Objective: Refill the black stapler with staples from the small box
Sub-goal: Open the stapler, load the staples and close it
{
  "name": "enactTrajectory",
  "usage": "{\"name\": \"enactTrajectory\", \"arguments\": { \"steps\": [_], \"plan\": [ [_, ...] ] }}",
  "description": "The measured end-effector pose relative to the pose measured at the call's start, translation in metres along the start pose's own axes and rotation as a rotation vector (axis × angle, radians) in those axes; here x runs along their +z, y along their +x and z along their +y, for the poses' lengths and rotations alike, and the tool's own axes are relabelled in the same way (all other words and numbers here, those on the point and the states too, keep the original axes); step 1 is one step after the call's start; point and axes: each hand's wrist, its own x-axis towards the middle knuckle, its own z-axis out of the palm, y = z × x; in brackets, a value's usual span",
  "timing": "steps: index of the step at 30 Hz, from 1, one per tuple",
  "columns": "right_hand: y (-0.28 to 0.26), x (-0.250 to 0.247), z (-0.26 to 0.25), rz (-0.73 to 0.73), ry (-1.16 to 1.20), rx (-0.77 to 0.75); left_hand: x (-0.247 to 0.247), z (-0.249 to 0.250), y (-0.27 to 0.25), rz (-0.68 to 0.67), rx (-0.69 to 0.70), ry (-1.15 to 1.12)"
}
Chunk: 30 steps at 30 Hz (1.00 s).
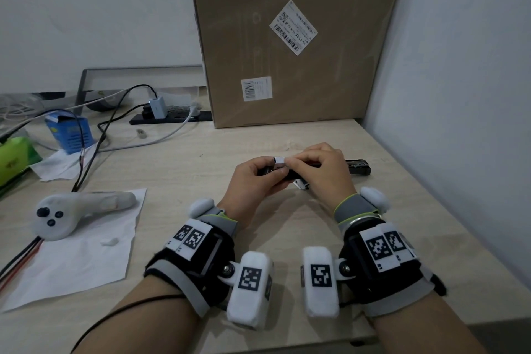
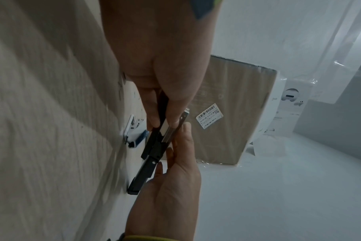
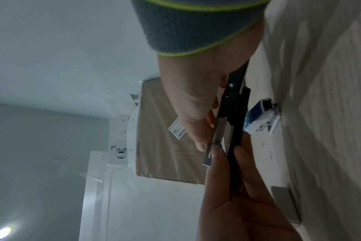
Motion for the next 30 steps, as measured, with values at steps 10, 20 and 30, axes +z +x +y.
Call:
{"name": "enactTrajectory", "arguments": {
  "steps": [10, 20, 30],
  "plan": [
    [-0.0024, -0.0004, -0.0065, 0.016, 0.275, 0.07, -0.0002, -0.0006, 0.0002, 0.01, 0.01, 0.027],
    [-0.0015, -0.0024, -0.0078, 0.106, 0.416, 0.127, -0.0025, -0.0032, 0.0036, 0.024, -0.011, 0.008],
    [-0.0013, -0.0029, -0.004, 0.014, 0.441, 0.125, -0.0041, -0.0031, 0.0044, 0.036, 0.001, 0.031]
  ]
}}
